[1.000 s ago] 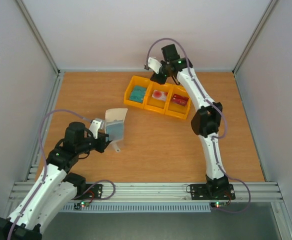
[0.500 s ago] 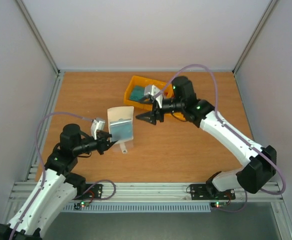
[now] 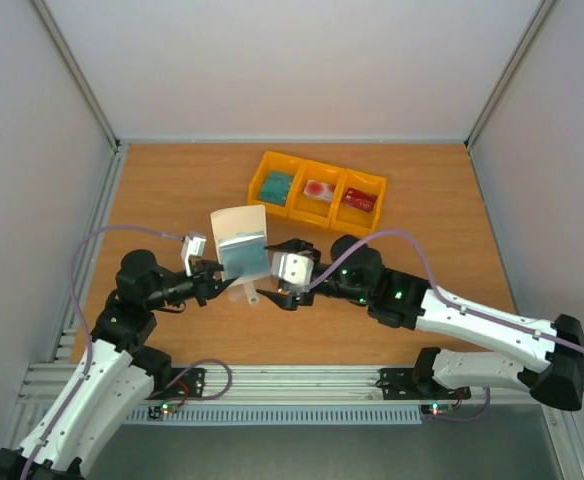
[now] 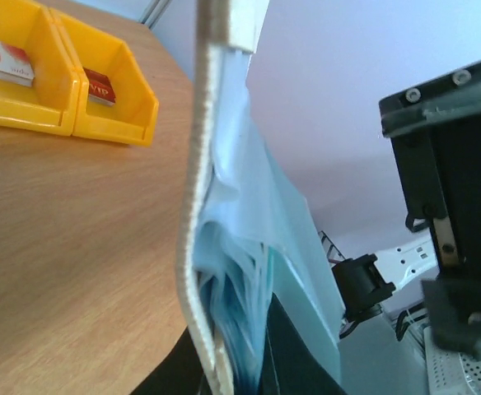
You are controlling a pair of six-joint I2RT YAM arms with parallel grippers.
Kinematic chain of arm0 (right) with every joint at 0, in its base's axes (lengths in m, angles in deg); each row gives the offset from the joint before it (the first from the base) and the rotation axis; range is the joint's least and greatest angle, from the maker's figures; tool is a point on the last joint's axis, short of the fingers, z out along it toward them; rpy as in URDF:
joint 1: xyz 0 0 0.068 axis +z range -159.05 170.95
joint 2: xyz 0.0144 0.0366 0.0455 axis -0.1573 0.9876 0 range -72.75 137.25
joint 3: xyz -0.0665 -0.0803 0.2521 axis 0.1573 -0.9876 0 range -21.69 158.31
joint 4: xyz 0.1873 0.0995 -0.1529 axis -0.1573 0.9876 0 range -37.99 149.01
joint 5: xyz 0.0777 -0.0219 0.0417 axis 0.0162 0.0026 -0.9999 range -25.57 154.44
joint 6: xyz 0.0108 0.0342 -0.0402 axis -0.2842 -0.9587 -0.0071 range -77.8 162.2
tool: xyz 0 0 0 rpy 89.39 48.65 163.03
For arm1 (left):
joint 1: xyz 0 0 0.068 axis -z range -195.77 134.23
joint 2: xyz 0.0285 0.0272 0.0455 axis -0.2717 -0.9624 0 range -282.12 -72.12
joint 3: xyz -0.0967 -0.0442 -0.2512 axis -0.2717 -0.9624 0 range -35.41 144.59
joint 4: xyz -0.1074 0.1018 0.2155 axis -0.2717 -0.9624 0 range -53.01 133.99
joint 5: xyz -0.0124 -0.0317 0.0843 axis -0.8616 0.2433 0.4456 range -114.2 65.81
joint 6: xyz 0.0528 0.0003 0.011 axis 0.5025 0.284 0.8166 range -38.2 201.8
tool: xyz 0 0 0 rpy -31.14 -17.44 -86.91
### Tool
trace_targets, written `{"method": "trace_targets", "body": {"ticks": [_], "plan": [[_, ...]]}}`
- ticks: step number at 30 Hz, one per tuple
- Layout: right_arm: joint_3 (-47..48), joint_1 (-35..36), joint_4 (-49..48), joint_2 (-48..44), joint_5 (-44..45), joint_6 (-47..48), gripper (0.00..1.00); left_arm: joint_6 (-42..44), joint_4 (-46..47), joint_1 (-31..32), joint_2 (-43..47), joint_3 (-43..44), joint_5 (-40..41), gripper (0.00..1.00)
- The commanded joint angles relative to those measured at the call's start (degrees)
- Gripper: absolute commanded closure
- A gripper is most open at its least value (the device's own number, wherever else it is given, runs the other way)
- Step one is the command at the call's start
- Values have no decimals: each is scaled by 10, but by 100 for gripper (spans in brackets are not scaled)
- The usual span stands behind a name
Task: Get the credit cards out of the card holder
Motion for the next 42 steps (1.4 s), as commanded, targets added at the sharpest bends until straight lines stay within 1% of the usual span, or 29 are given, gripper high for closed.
{"method": "trace_targets", "body": {"ticks": [1,4,8,10,12,15,20,21,24,25,28,29,31,32,33,37,41,42], "plan": [[15,49,-23,54,149,152,15,-17,30,-3,-1,-1,-18,100],[55,50,4,95,138,185,12,-12,40,-3,-6,-2,-51,100],[93,50,26,137,171,229,11,13,28,-1,-17,-9,-95,100],[108,50,50,152,186,235,12,19,26,-1,-28,-4,-115,100],[118,50,76,157,187,234,16,32,12,0,-34,2,-132,100],[124,49,105,158,184,228,27,63,-6,0,-35,11,-141,100],[129,47,130,149,172,209,62,51,22,0,-34,4,-155,100],[129,47,134,147,170,207,66,49,29,0,-33,2,-157,100],[131,45,150,145,170,201,74,42,44,0,-30,-2,-159,99],[132,44,152,145,171,197,76,40,52,0,-28,-3,-162,98],[132,44,161,144,164,187,84,29,77,0,-27,-9,-165,87],[133,43,164,144,160,184,86,23,78,0,-28,-11,-166,85],[135,40,165,140,153,172,95,16,78,0,-29,-14,-167,80],[137,36,168,137,146,163,98,16,87,0,-29,-15,-167,78],[140,27,173,133,128,150,99,14,95,0,-30,-15,-167,77],[159,-10,198,115,32,82,99,17,99,0,-32,-19,-168,67],[162,-23,199,92,-16,42,99,22,94,0,-32,-24,-163,49],[163,-29,199,87,-27,31,99,25,93,0,-32,-23,-162,48]]}}
